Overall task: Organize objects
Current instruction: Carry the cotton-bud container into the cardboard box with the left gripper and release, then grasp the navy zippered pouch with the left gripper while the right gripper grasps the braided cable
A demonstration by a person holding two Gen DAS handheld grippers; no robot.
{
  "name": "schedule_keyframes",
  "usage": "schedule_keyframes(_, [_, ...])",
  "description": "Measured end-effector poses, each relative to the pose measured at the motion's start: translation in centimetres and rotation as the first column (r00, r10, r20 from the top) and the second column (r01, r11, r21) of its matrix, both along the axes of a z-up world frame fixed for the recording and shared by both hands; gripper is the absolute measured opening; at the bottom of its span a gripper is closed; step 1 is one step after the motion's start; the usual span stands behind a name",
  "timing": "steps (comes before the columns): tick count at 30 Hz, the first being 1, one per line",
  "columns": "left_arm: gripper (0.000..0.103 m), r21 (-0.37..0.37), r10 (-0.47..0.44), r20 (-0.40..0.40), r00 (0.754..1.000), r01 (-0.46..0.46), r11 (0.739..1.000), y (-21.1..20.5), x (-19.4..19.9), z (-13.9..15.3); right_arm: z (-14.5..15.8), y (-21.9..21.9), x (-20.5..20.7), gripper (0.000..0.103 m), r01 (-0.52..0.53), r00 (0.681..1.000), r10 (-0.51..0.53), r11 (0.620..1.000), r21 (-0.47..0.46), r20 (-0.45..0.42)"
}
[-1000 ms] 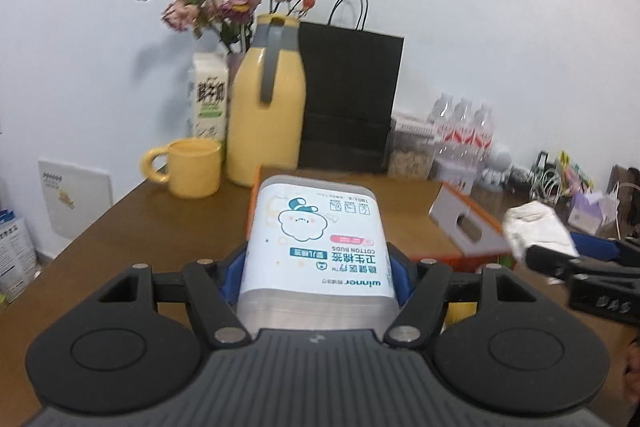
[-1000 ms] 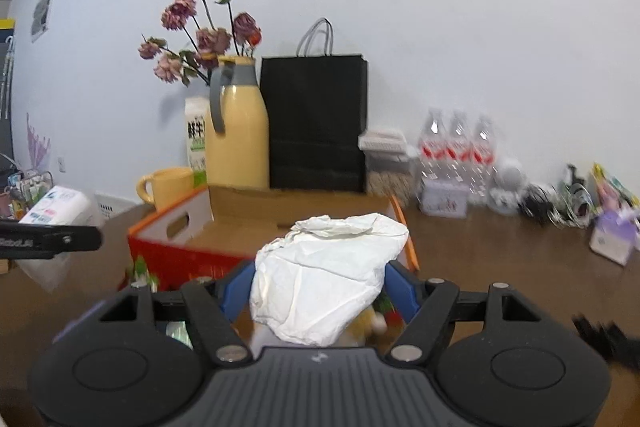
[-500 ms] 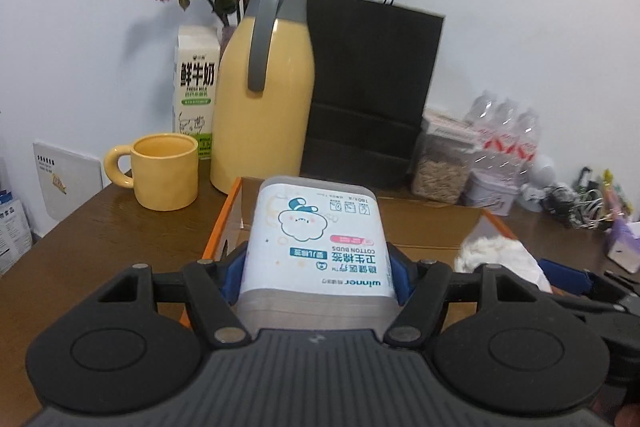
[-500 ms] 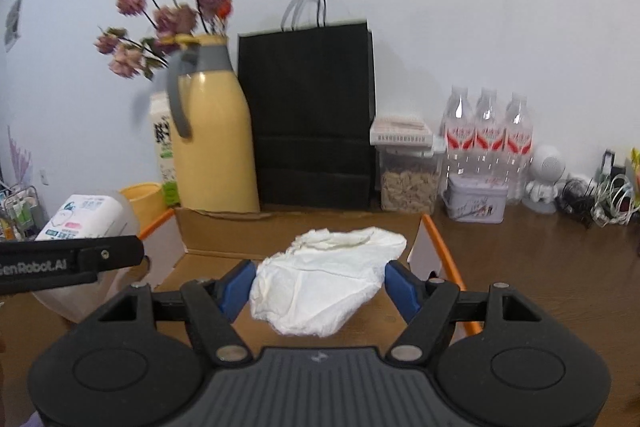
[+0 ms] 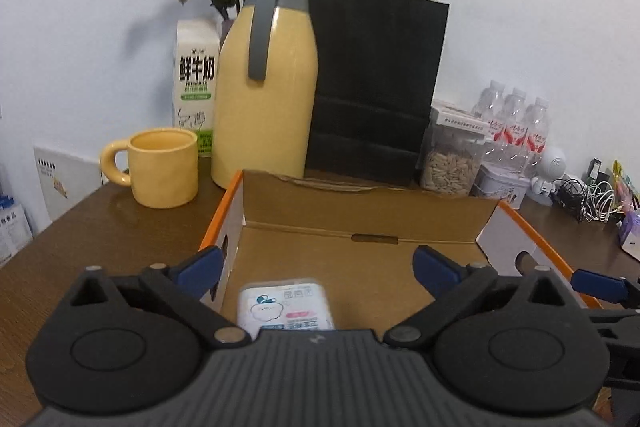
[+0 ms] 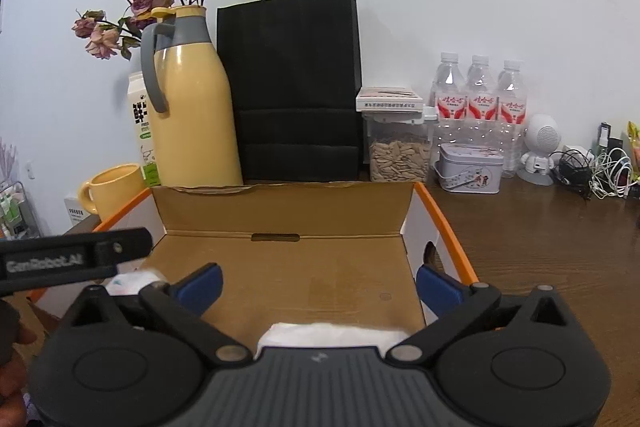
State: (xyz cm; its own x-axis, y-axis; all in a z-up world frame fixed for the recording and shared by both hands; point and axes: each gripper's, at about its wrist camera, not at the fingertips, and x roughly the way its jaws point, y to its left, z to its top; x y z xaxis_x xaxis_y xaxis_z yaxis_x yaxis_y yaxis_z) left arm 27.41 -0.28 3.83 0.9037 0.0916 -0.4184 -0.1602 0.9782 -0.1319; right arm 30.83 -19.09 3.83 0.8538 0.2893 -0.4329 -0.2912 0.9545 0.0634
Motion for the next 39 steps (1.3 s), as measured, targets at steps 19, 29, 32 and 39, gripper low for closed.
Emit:
schedule_keyframes(19, [0.103,-0.002,-0.002,0.133,0.991,0.002,1.000,-0.4,-3.5,2.5,1.7,-0.5,-3.0,0.103,-0.008,0.989,0.008,1.000,-0.001,0.146])
schedule_keyframes(29, [0.103,-0.008,-0.022,0.157,0.987,0.023,1.000,0.1,-6.8,4.5,3.4,-1.6,-6.3,0.103,-0.039,0.984,0.037,0.999,0.007,0.173])
schedule_keyframes(32, [0.103,0.004,-0.036,0.152,0.988,0.036,0.999,0.1,-7.9,4.8,3.5,-2.3,-7.5,0.103,-0.042,0.984,0.041,0.999,0.005,0.172])
schedule_keyframes(39, [0.103,0.017,-0.066,0.095,0.993,0.065,0.998,0.6,-10.6,4.0,2.7,-4.9,-11.0,0.103,-0.031,0.990,0.034,0.999,-0.023,0.138])
